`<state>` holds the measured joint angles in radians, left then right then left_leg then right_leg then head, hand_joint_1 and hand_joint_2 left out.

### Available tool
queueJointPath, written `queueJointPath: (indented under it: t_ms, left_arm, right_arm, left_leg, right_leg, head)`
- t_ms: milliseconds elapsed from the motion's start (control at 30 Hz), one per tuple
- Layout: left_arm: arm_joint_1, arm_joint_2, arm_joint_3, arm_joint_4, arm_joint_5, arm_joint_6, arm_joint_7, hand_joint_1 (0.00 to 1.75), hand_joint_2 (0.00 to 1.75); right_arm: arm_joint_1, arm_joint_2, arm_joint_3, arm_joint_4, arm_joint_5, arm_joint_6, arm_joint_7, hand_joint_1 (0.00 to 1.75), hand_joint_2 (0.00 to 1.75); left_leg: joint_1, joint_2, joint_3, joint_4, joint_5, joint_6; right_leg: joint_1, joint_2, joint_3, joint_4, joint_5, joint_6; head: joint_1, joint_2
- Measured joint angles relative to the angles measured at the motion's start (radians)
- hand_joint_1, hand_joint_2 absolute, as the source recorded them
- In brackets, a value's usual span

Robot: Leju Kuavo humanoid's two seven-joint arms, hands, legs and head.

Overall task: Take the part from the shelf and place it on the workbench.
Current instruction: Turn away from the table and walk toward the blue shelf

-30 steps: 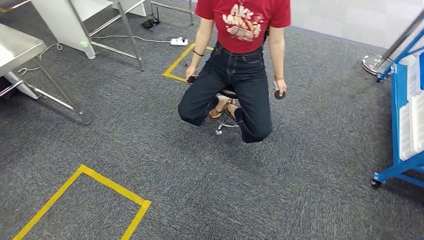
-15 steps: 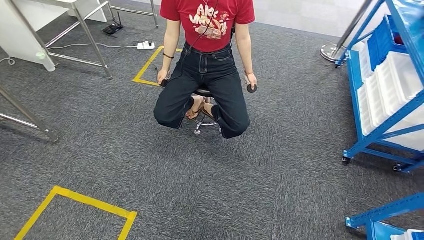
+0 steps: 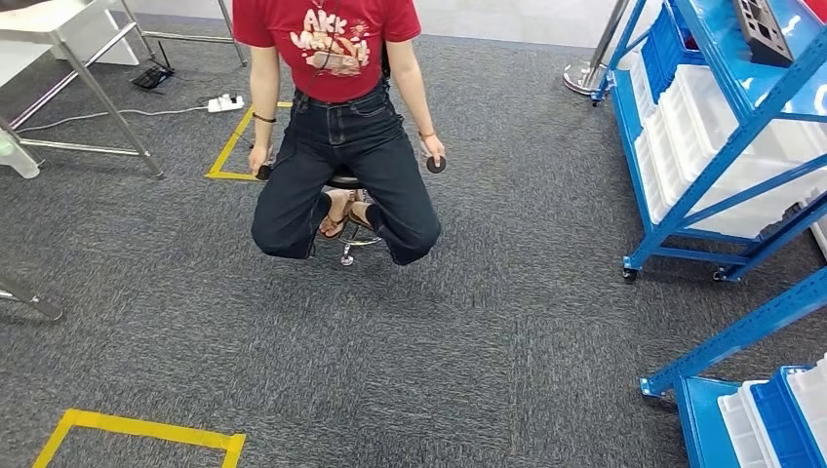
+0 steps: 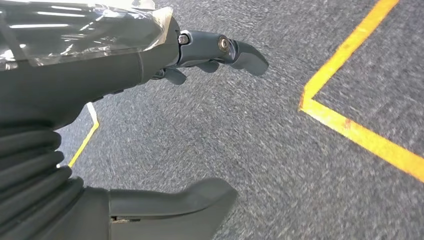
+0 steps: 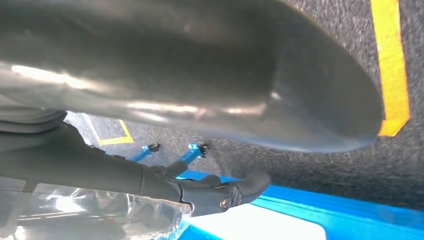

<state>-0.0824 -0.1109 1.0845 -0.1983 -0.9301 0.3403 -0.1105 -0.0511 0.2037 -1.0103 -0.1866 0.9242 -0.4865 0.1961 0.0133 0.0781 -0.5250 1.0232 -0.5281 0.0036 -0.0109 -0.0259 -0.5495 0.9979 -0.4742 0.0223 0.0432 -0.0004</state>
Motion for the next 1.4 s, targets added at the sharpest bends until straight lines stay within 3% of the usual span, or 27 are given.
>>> queueJointPath:
  t_ms: [67, 133, 167, 200, 267, 300, 333, 400, 467, 500, 533, 600, 667, 700, 733, 800, 867, 933, 967, 1033, 1100, 1167, 1200, 1233, 1300, 1333, 1400]
  left_arm:
    - [0.0, 0.0, -0.004, 0.0, -0.008, -0.006, -0.002, 0.0, 1.75]
    - [0.001, 0.0, -0.01, 0.0, -0.013, -0.009, -0.003, 0.0, 1.75]
    - [0.002, 0.0, -0.011, 0.001, -0.014, -0.009, -0.003, 0.0, 1.75]
    - [0.002, 0.001, -0.012, 0.001, -0.014, -0.009, -0.003, 0.0, 1.75]
    - [0.003, 0.001, -0.014, 0.001, -0.015, -0.009, -0.004, 0.0, 1.75]
    - [0.003, 0.002, -0.014, 0.001, -0.016, -0.009, -0.004, 0.0, 1.75]
    - [0.003, 0.002, -0.015, 0.001, -0.016, -0.01, -0.004, 0.0, 1.75]
    - [0.003, 0.003, -0.018, 0.001, -0.016, -0.01, -0.006, 0.0, 1.75]
    - [0.001, 0.002, -0.022, 0.001, -0.018, -0.01, -0.008, 0.0, 1.75]
    - [0.0, 0.002, -0.023, 0.001, -0.02, -0.009, -0.009, 0.0, 1.75]
    - [0.0, 0.002, -0.024, 0.001, -0.022, -0.009, -0.01, 0.0, 1.75]
    - [0.001, 0.004, -0.027, 0.001, -0.027, -0.009, -0.012, 0.0, 1.75]
    - [0.002, 0.004, -0.029, 0.001, -0.032, -0.009, -0.012, 0.0, 1.75]
    - [0.002, 0.004, -0.029, 0.001, -0.034, -0.009, -0.012, 0.0, 1.75]
    - [0.002, 0.004, -0.03, 0.001, -0.034, -0.008, -0.011, 0.0, 1.75]
    - [0.001, 0.004, -0.031, 0.001, -0.035, -0.008, -0.008, 0.0, 1.75]
    - [0.002, 0.005, -0.031, 0.001, -0.033, -0.007, -0.005, 0.0, 1.75]
    - [0.001, 0.004, -0.031, 0.001, -0.027, -0.006, -0.003, 0.0, 1.75]
    - [0.001, 0.004, -0.03, 0.001, -0.022, -0.005, -0.003, 0.0, 1.75]
    - [0.002, 0.002, -0.03, 0.001, -0.013, -0.001, -0.004, 0.0, 1.75]
    - [0.007, 0.0, -0.029, 0.001, -0.005, 0.006, -0.006, 0.0, 1.75]
    - [0.015, -0.001, -0.028, 0.002, 0.002, 0.012, -0.007, 0.0, 1.75]
    - [0.018, -0.001, -0.027, 0.002, 0.004, 0.014, -0.008, 0.0, 1.75]
    - [0.019, -0.002, -0.026, 0.002, 0.006, 0.014, -0.008, 0.0, 1.75]
    - [0.02, -0.002, -0.026, 0.002, 0.008, 0.017, -0.009, 0.0, 1.75]
    - [0.02, -0.003, -0.026, 0.002, 0.01, 0.018, -0.009, 0.0, 1.75]
    - [0.019, -0.004, -0.025, 0.003, 0.014, 0.022, -0.009, 0.0, 1.75]
  right_arm:
    - [0.001, 0.001, -0.005, 0.0, -0.003, -0.003, -0.001, 0.0, 0.0]
    - [0.001, 0.002, -0.01, 0.0, -0.006, -0.006, -0.002, 0.0, 0.0]
    - [0.002, 0.003, -0.011, 0.0, -0.008, -0.006, -0.002, 0.0, 0.0]
    - [0.003, 0.003, -0.012, 0.0, -0.008, -0.006, -0.002, 0.0, 0.0]
    - [0.003, 0.004, -0.014, 0.0, -0.009, -0.006, -0.002, 0.0, 0.0]
    - [0.003, 0.004, -0.014, 0.0, -0.009, -0.006, -0.002, 0.0, 0.0]
    - [0.002, 0.005, -0.014, 0.0, -0.009, -0.006, -0.002, 0.0, 0.0]
    - [0.002, 0.006, -0.015, -0.001, -0.009, -0.007, -0.002, 0.0, 0.0]
    - [0.005, 0.006, -0.017, -0.001, -0.01, -0.008, -0.002, 0.0, 0.0]
    - [0.006, 0.006, -0.018, -0.001, -0.011, -0.009, -0.003, 0.0, 0.0]
    - [0.007, 0.007, -0.018, -0.001, -0.012, -0.01, -0.003, 0.0, 0.0]
    - [0.004, 0.008, -0.019, -0.001, -0.014, -0.011, -0.003, 0.0, 0.0]
    - [0.005, 0.008, -0.02, -0.001, -0.015, -0.013, -0.003, 0.0, 0.0]
    - [0.006, 0.008, -0.021, -0.001, -0.015, -0.013, -0.003, 0.0, 0.0]
    - [0.008, 0.008, -0.022, -0.001, -0.013, -0.013, -0.004, 0.0, 0.0]
    - [0.008, 0.008, -0.023, -0.001, -0.009, -0.013, -0.007, 0.0, 0.0]
    - [0.006, 0.008, -0.023, -0.001, -0.004, -0.011, -0.014, 0.0, 0.0]
    - [0.007, 0.007, -0.023, -0.001, 0.002, -0.008, -0.022, 0.0, 0.0]
    - [0.009, 0.006, -0.023, -0.001, 0.005, -0.006, -0.025, 0.0, 0.0]
    - [0.012, 0.003, -0.023, -0.001, 0.008, -0.003, -0.033, 0.0, 0.0]
    - [0.013, 0.001, -0.023, -0.001, 0.011, 0.0, -0.037, 0.0, 0.0]
    - [0.013, -0.001, -0.023, -0.001, 0.017, 0.003, -0.038, 0.0, 0.0]
    - [0.015, -0.002, -0.023, -0.001, 0.02, 0.004, -0.038, 0.0, 0.0]
    - [0.016, -0.003, -0.023, -0.001, 0.023, 0.005, -0.038, 0.0, 0.0]
    - [0.017, -0.005, -0.023, -0.001, 0.026, 0.006, -0.038, 0.0, 0.0]
    - [0.016, -0.006, -0.023, -0.001, 0.027, 0.007, -0.038, 0.0, 0.0]
    - [0.016, -0.007, -0.022, 0.0, 0.028, 0.008, -0.038, 0.0, 0.0]
  left_leg:
    - [0.004, -0.051, -0.04, 0.091, -0.058, -0.006]
    - [0.005, -0.077, -0.108, 0.23, -0.121, -0.008]
    - [0.005, -0.08, -0.132, 0.273, -0.13, -0.009]
    - [0.006, -0.081, -0.139, 0.277, -0.116, -0.009]
    - [0.01, -0.092, -0.098, 0.173, -0.04, -0.008]
    - [0.013, -0.112, -0.067, 0.102, -0.005, -0.007]
    - [0.016, -0.128, -0.043, 0.047, 0.017, -0.006]
    - [0.013, -0.144, -0.027, 0.005, 0.026, 0.002]
    - [0.008, -0.122, -0.027, 0.0, 0.031, 0.017]
    - [0.007, -0.111, -0.026, -0.004, 0.034, 0.026]
    - [0.008, -0.099, -0.025, -0.007, 0.037, 0.034]
    - [0.005, -0.074, -0.026, -0.01, 0.038, 0.043]
    - [0.001, -0.049, -0.026, -0.01, 0.036, 0.045]
    - [0.001, -0.037, -0.026, -0.01, 0.035, 0.044]
    - [0.001, -0.026, -0.024, -0.01, 0.034, 0.043]
    - [-0.002, -0.006, -0.018, -0.009, 0.029, 0.036]
    - [-0.007, 0.01, -0.008, -0.01, 0.021, 0.024]
    - [-0.007, 0.026, 0.001, -0.014, 0.017, 0.012]
    - [-0.004, 0.024, 0.005, -0.012, 0.013, 0.006]
    - [0.0, -0.014, -0.009, 0.028, -0.02, -0.002]
    - [0.002, -0.064, -0.061, 0.14, -0.085, -0.004]
    - [0.003, -0.078, -0.119, 0.248, -0.123, -0.004]
    - [0.004, -0.08, -0.13, 0.26, -0.113, -0.004]
    - [0.006, -0.082, -0.124, 0.235, -0.084, -0.003]
    - [0.012, -0.108, -0.075, 0.112, -0.007, -0.003]
    - [0.015, -0.123, -0.052, 0.058, 0.017, -0.002]
    - [0.012, -0.14, -0.034, 0.012, 0.03, 0.004]
  right_leg:
    - [-0.008, 0.016, 0.006, -0.004, 0.006, -0.014]
    - [-0.004, 0.035, 0.006, -0.004, 0.006, -0.021]
    - [-0.003, 0.047, 0.006, -0.004, 0.006, -0.022]
    - [-0.002, 0.059, 0.007, -0.003, 0.006, -0.022]
    - [-0.002, 0.086, 0.011, -0.002, 0.006, -0.021]
    - [-0.001, 0.099, 0.011, 0.001, 0.004, -0.018]
    - [0.002, 0.11, 0.009, 0.004, 0.003, -0.014]
    - [0.005, 0.128, -0.002, 0.008, 0.002, -0.002]
    - [0.001, 0.137, -0.013, 0.009, 0.003, 0.011]
    - [0.0, 0.123, -0.023, 0.023, -0.004, 0.014]
    - [0.0, 0.101, -0.041, 0.057, -0.022, 0.015]
    - [0.0, 0.051, -0.106, 0.185, -0.08, 0.009]
    - [-0.003, 0.038, -0.163, 0.298, -0.119, 0.013]
    - [-0.004, 0.035, -0.164, 0.3, -0.114, 0.021]
    - [-0.005, 0.029, -0.141, 0.257, -0.094, 0.03]
    - [-0.004, -0.011, -0.058, 0.103, -0.039, 0.041]
    - [0.003, -0.043, -0.011, 0.016, -0.009, 0.033]
    - [0.009, -0.032, -0.012, 0.011, -0.004, 0.017]
    - [0.004, -0.021, -0.01, 0.008, -0.002, 0.009]
    - [-0.005, 0.0, -0.002, 0.002, 0.003, -0.006]
    - [-0.006, 0.021, 0.0, 0.001, 0.006, -0.018]
    - [-0.001, 0.046, 0.001, 0.001, 0.006, -0.023]
    - [0.0, 0.06, 0.002, 0.002, 0.006, -0.023]
    - [0.001, 0.074, 0.004, 0.002, 0.005, -0.023]
    - [0.001, 0.099, 0.008, 0.006, 0.003, -0.019]
    - [0.004, 0.111, 0.007, 0.009, 0.0, -0.015]
    - [0.005, 0.129, -0.001, 0.012, -0.001, -0.003]
  head:
    - [-0.002, 0.0]
    - [-0.003, 0.0]
    - [-0.003, 0.0]
    - [-0.003, 0.0]
    - [-0.003, 0.0]
    - [-0.003, 0.0]
    - [-0.002, 0.0]
    - [-0.002, 0.0]
    - [-0.002, 0.0]
    - [-0.001, 0.0]
    - [0.0, 0.0]
    - [0.003, 0.0]
    - [0.004, 0.0]
    - [0.004, 0.0]
    - [0.004, 0.0]
    - [0.003, 0.0]
    - [0.002, 0.0]
    - [0.001, 0.0]
    - [0.0, 0.0]
    - [-0.002, 0.0]
    - [-0.005, 0.0]
    - [-0.005, 0.0]
    - [-0.005, 0.0]
    - [-0.005, 0.0]
    - [-0.005, 0.0]
    - [-0.005, 0.0]
    - [-0.004, 0.0]
